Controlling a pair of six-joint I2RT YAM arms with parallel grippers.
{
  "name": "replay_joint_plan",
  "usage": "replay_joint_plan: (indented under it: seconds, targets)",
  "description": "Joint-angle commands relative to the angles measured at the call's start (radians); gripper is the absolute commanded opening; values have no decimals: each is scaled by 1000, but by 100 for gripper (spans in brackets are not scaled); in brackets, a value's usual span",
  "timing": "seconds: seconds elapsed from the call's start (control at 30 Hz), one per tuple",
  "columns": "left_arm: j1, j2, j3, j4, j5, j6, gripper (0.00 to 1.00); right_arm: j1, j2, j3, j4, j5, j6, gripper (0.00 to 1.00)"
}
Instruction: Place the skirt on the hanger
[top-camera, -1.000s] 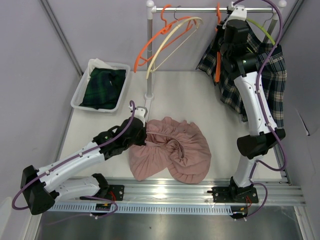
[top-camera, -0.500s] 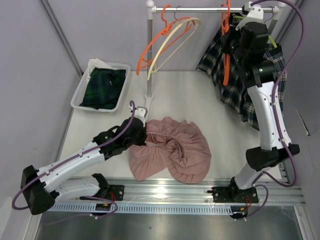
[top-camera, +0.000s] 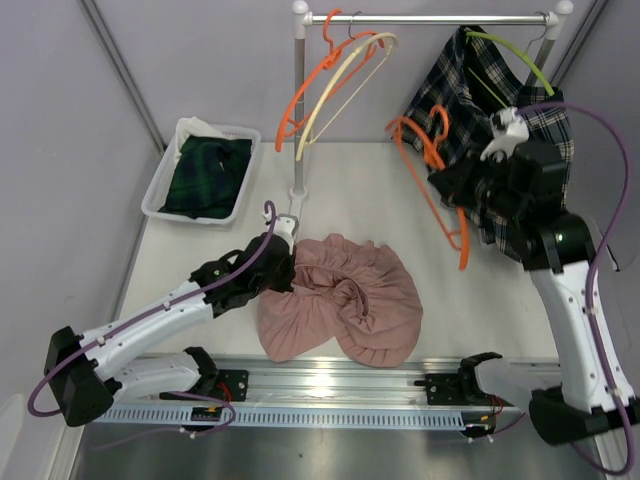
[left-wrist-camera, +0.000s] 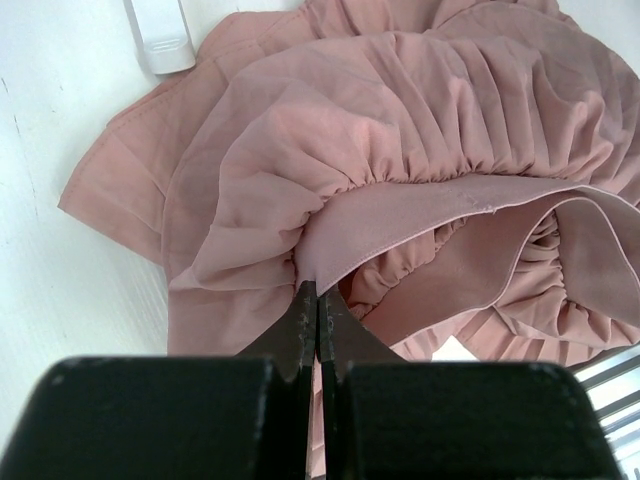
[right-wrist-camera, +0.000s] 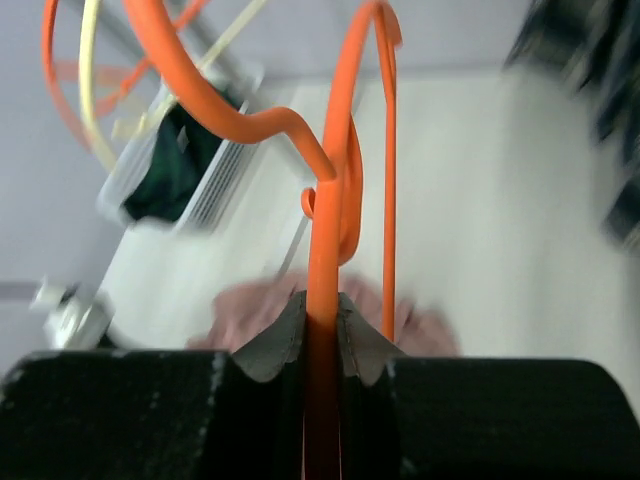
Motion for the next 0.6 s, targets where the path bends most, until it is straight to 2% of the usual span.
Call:
replay_joint_plan:
  seconds: [0.0, 0.13, 0.27, 0.57]
  targets:
    - [25, 4, 29, 34, 44, 33, 0, 66, -172, -145, -6, -192, 91, 0]
    - [41, 23, 32, 43, 73, 38, 0, 280, -293, -266, -55, -176, 114, 0]
    - [56, 43, 43, 36, 76, 45, 0, 397, -347, -312, -121, -183, 118, 0]
    - [71, 53, 66, 22, 81, 36, 0, 436, -398, -418, -170, -324, 77, 0]
